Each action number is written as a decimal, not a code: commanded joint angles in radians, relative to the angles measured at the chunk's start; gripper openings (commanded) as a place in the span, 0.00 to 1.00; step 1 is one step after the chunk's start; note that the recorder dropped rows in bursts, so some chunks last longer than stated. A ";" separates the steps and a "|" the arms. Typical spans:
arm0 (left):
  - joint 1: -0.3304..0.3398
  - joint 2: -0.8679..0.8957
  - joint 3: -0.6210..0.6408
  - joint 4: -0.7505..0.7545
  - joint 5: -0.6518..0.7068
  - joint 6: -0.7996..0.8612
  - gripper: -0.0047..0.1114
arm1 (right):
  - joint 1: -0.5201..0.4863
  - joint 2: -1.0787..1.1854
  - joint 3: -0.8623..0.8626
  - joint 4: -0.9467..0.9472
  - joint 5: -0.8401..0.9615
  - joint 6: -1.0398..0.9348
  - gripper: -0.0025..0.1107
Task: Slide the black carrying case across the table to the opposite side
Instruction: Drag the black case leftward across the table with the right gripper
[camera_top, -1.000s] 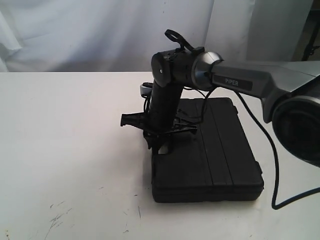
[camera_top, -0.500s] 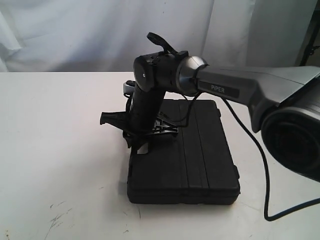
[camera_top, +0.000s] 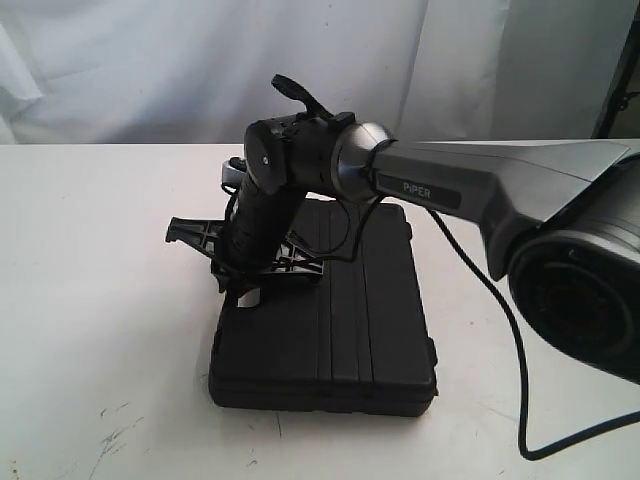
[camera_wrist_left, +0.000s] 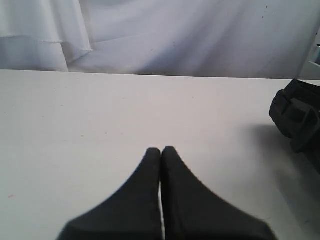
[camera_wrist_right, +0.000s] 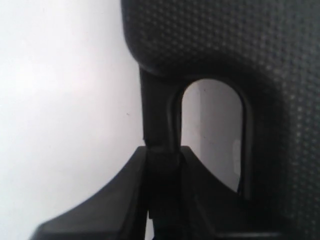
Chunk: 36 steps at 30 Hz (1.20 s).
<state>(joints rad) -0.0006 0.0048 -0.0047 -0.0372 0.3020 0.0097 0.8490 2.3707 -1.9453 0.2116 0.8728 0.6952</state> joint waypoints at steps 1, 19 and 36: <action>0.001 -0.005 0.005 -0.006 -0.009 0.001 0.04 | 0.008 -0.019 -0.017 0.044 -0.100 0.011 0.02; 0.001 -0.005 0.005 -0.006 -0.009 0.001 0.04 | 0.017 0.022 -0.017 0.085 -0.205 -0.009 0.02; 0.001 -0.005 0.005 -0.006 -0.009 -0.001 0.04 | 0.030 0.043 -0.017 0.092 -0.208 -0.025 0.02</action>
<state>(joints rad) -0.0006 0.0048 -0.0047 -0.0372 0.3020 0.0097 0.8719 2.4068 -1.9522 0.2582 0.7486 0.6863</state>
